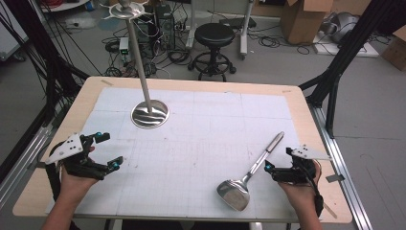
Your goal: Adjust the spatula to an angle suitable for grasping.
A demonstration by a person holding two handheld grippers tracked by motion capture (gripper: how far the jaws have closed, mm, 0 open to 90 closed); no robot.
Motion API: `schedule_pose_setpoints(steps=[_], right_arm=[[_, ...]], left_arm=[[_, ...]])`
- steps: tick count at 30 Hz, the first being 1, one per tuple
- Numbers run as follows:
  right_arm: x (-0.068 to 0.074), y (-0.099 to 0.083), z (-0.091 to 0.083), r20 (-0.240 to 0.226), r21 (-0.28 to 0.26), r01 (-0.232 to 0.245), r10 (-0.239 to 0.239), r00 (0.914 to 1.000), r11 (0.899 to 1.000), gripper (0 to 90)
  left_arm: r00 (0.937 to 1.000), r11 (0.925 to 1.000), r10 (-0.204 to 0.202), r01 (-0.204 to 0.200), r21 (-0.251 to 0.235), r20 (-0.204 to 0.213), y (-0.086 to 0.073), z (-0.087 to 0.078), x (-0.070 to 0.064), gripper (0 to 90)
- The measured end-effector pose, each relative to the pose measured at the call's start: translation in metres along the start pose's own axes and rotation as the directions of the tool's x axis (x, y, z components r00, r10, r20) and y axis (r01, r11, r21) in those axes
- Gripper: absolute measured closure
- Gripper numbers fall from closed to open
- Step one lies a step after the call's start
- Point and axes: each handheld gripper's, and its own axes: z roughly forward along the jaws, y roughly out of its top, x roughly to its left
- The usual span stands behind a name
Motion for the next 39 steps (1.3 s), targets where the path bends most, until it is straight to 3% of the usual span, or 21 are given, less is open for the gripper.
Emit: schedule_pose_setpoints(steps=[13,20,22,27,28,29,30,39], right_arm=[[0.003,0.0,-0.007,0.002,-0.014,0.015,-0.015,0.9999,1.0,3.8],[0.002,0.006,-0.01,0.04,-0.006,0.006,-0.005,0.9992,1.0,8.3],[0.0,0.011,-0.011,0.054,-0.012,-0.007,0.008,0.9985,1.0,17.4],[-0.004,0.02,-0.007,0.061,0.009,-0.016,0.015,0.998,1.0,27.8],[-0.007,0.025,-0.004,0.064,0.023,-0.006,0.005,0.998,1.0,35.4],[-0.007,0.025,-0.004,0.064,0.023,-0.006,0.005,0.998,1.0,35.4],[-0.01,0.031,-0.001,0.04,0.032,-0.01,0.009,0.9991,0.999,42.4],[-0.016,0.044,0.012,0.076,0.097,-0.004,-0.004,0.9971,0.995,55.0]], left_arm=[[0.9999,0.9998,-0.015,0.015,-0.011,0.001,-0.001,0.005,0.001,1.7],[0.9999,0.9998,-0.014,0.014,-0.015,-0.002,-0.001,0.005,0.001,1.7],[1.0,0.9998,-0.008,0.008,-0.017,-0.006,0.0,0.004,0.001,1.7],[1.0,1.0,-0.003,0.003,-0.009,-0.007,0.0,0.004,0.0,1.7],[1.0,1.0,0.001,-0.001,-0.005,-0.006,0.0,0.003,-0.001,1.7],[1.0,1.0,0.001,-0.001,-0.005,-0.006,0.0,0.003,-0.001,1.7],[1.0,1.0,0.004,-0.005,-0.005,-0.004,0.0,0.003,-0.001,1.7],[1.0,0.9998,-0.002,0.002,-0.019,-0.007,0.001,0.002,-0.001,1.7]])
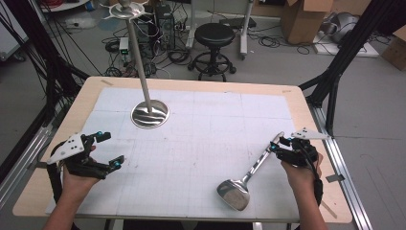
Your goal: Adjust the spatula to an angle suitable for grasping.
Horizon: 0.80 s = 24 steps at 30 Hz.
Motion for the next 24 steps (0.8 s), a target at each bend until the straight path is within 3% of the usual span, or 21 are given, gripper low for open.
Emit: schedule_pose_setpoints(steps=[8,10,12,18,20,24], right_arm=[[-0.014,0.005,0.013,0.048,0.068,-0.045,0.042,0.998,0.997,67.8],[-0.018,0.007,0.017,0.079,0.094,-0.05,0.042,0.996,0.994,70.4],[-0.023,0.007,0.022,0.099,0.135,-0.064,0.051,0.9938,0.989,76.4],[-0.031,0.004,0.032,0.134,0.187,-0.083,0.058,0.9893,0.979,87.5],[-0.032,0.004,0.034,0.143,0.193,-0.087,0.06,0.9879,0.977,88.0],[-0.037,0.003,0.042,0.18,0.248,-0.087,0.042,0.9827,0.965,89.5]], left_arm=[[1.0,0.9998,-0.007,0.007,-0.02,-0.002,0.002,-0.002,0.001,1.7],[1.0,0.9998,-0.002,0.002,-0.018,0.0,0.002,-0.002,0.001,1.7],[1.0,0.9998,-0.006,0.006,-0.017,0.001,0.001,-0.001,0.0,1.7],[0.9999,1.0,0.009,-0.009,-0.005,0.007,0.002,0.0,0.0,1.7],[0.9999,0.9999,0.009,-0.009,-0.009,0.01,0.002,0.0,0.0,1.7],[0.9999,0.9999,0.011,-0.011,-0.002,0.011,0.002,0.001,0.0,1.7]])
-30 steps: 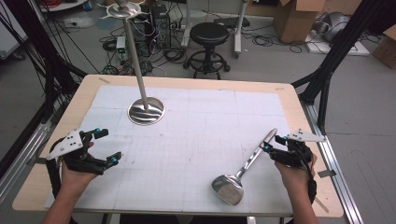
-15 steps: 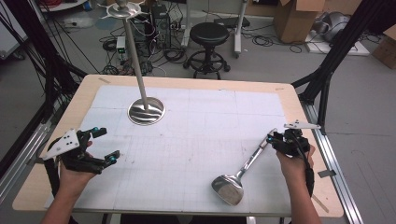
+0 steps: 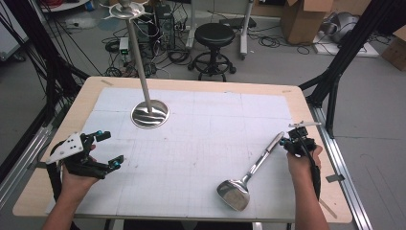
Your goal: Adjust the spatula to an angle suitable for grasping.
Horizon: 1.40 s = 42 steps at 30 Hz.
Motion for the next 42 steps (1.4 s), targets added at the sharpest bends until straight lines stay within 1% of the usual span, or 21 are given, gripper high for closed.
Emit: schedule_pose_setpoints(steps=[1,6,7,8,11,15,16,18,19,22,23,24,26,27,28,29,31,33,34,37,42], right_arm=[[-0.001,0.001,0.004,0.02,0.024,-0.001,0.001,0.9998,1.0,89.6],[-0.005,0.002,0.012,0.037,0.056,-0.014,0.012,0.9992,0.998,89.5],[-0.005,0.002,0.012,0.037,0.056,-0.014,0.012,0.9992,0.998,89.5],[-0.004,0.001,0.015,0.034,0.07,-0.011,0.009,0.9994,0.998,89.5],[-0.001,0.003,0.019,0.036,0.076,0.006,-0.009,0.9993,0.997,89.6],[0.002,0.005,0.021,0.042,0.075,0.003,-0.006,0.9991,0.997,89.6],[0.004,0.009,0.023,0.053,0.079,0.02,-0.025,0.9983,0.997,89.6],[0.005,0.011,0.023,0.05,0.082,0.019,-0.023,0.9985,0.996,89.6],[0.009,0.015,0.024,0.048,0.081,0.029,-0.033,0.9983,0.996,89.7],[0.013,0.019,0.025,0.04,0.078,0.035,-0.038,0.9985,0.996,89.8],[0.014,0.021,0.026,0.038,0.075,0.045,-0.048,0.9981,0.996,89.9],[0.018,0.023,0.026,0.046,0.075,0.037,-0.04,0.9981,0.997,89.9],[0.019,0.022,0.026,0.054,0.079,0.047,-0.051,0.9972,0.996,90.0],[0.016,0.02,0.028,0.065,0.115,0.046,-0.053,0.9964,0.992,90.0],[0.012,0.017,0.029,0.071,0.125,0.029,-0.038,0.9967,0.992,90.0],[0.012,0.017,0.029,0.071,0.125,0.029,-0.038,0.9967,0.992,90.0],[0.007,0.014,0.028,0.038,0.096,-0.016,0.012,0.9992,0.995,90.0],[0.008,0.015,0.028,0.03,0.091,-0.013,0.011,0.9995,0.996,90.0],[0.011,0.017,0.029,0.018,0.072,-0.005,0.003,0.9998,0.997,90.0],[0.015,0.019,0.032,0.004,0.061,-0.001,0.0,1.0,0.998,90.0],[0.023,0.024,0.037,-0.018,0.06,0.021,-0.02,0.9996,0.998,90.0]], left_arm=[[1.0,1.0,0.006,-0.006,0.004,0.002,0.0,0.0,0.0,1.7],[0.9999,0.9999,0.01,-0.01,0.012,0.005,0.0,0.001,-0.001,1.7],[0.9999,0.9999,0.011,-0.011,0.012,0.005,0.0,0.001,-0.001,1.7],[0.9999,0.9999,0.011,-0.011,0.013,0.005,0.0,0.001,0.0,1.7],[0.9999,0.9998,0.01,-0.01,0.015,0.007,-0.001,0.002,0.0,1.7],[0.9999,0.9998,0.011,-0.012,0.019,0.008,-0.001,0.002,-0.001,1.7],[0.9999,0.9998,0.01,-0.011,0.019,0.009,-0.001,0.002,-0.001,1.7],[0.9999,0.9997,0.011,-0.011,0.02,0.01,-0.001,0.002,-0.001,1.7],[0.9999,0.9997,0.011,-0.011,0.021,0.01,-0.001,0.002,-0.001,1.7],[0.9999,0.9998,0.011,-0.011,0.018,0.01,-0.001,0.002,-0.002,1.7],[0.9999,0.9997,0.011,-0.011,0.02,0.01,-0.001,0.002,-0.002,1.7],[0.9999,0.9997,0.01,-0.01,0.02,0.01,0.0,0.002,-0.002,1.7],[0.9999,0.9997,0.011,-0.012,0.02,0.011,0.0,0.002,-0.002,1.7],[0.9998,0.9997,0.014,-0.014,0.022,0.011,0.0,0.001,-0.002,1.7],[0.9998,0.9996,0.014,-0.015,0.024,0.011,-0.001,0.001,-0.002,1.7],[0.9998,0.9995,0.016,-0.016,0.026,0.011,-0.001,0.001,-0.001,1.7],[0.9998,0.9995,0.016,-0.016,0.026,0.011,-0.001,0.002,-0.001,1.7],[0.9998,0.9995,0.018,-0.018,0.027,0.011,-0.001,0.002,-0.001,1.7],[0.9998,0.9995,0.016,-0.016,0.027,0.011,-0.001,0.002,-0.002,1.7],[0.9997,0.9994,0.019,-0.02,0.028,0.012,-0.001,0.002,-0.002,1.7],[0.9998,0.9994,0.019,-0.019,0.029,0.009,0.0,0.001,-0.002,1.7]])
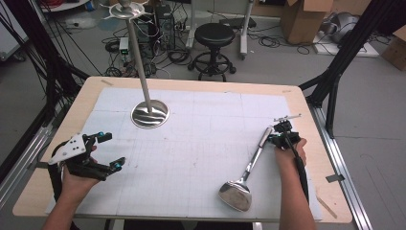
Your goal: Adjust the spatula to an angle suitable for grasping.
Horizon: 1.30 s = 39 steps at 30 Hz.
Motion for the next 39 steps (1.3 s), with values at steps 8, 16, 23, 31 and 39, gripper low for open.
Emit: schedule_pose_setpoints(steps=[8,16,23,31,39], right_arm=[[0.016,0.015,0.005,-0.024,-0.003,0.04,-0.04,0.9989,0.999,90.0],[0.033,0.026,0.017,-0.05,-0.003,0.07,-0.07,0.9963,0.998,90.0],[0.054,0.04,0.018,-0.089,-0.021,0.137,-0.138,0.9864,0.99,90.0],[0.07,0.045,0.025,-0.141,-0.03,0.171,-0.173,0.9747,0.985,90.0],[0.076,0.048,0.024,-0.169,-0.047,0.185,-0.19,0.9671,0.982,90.0]], left_arm=[[1.0,1.0,-0.001,0.001,0.002,0.002,0.0,0.0,0.0,1.7],[1.0,1.0,-0.001,0.001,-0.003,0.002,0.0,-0.001,0.001,1.7],[1.0,1.0,0.0,0.0,-0.001,0.003,0.0,0.0,0.001,1.7],[1.0,1.0,0.002,-0.002,0.001,0.002,0.0,-0.001,0.001,1.7],[1.0,1.0,0.0,0.0,0.004,0.005,0.0,0.0,0.001,1.7]])
